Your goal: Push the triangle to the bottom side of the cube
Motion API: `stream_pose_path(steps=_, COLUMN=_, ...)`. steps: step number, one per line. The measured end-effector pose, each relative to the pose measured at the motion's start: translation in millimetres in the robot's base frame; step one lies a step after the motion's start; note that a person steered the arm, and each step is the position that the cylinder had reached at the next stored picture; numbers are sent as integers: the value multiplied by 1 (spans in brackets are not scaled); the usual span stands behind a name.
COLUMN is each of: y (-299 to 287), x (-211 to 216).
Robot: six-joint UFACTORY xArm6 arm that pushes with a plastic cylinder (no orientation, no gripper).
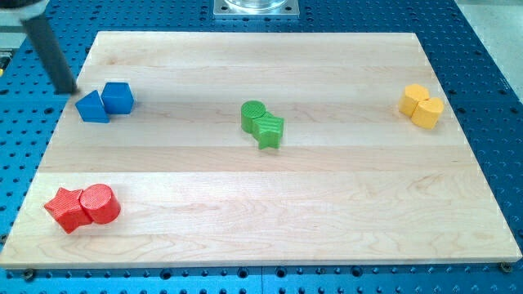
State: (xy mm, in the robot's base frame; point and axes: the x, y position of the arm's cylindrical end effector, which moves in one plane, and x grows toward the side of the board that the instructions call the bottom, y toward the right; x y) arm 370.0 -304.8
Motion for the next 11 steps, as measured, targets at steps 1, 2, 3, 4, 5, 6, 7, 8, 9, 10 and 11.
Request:
stream_pose_path(steps=1, y=0, x=5)
stream_pose_path(steps=2, y=0, x=8)
stream_pose_path(steps=3, y=0, x=35)
stream_pose_path(steps=4, y=0, x=43)
stream_pose_path(steps=5, y=0, x=43)
stream_pose_path(steps=6, y=36, x=30)
stream_pose_path(steps=7, y=43, x=28)
stream_pose_path(steps=8, y=41, x=28)
stream_pose_path(steps=9, y=39, x=25)
stream_pose_path(steps=10, y=39, x=13)
stream_pose_path(steps=11, y=51, x=13)
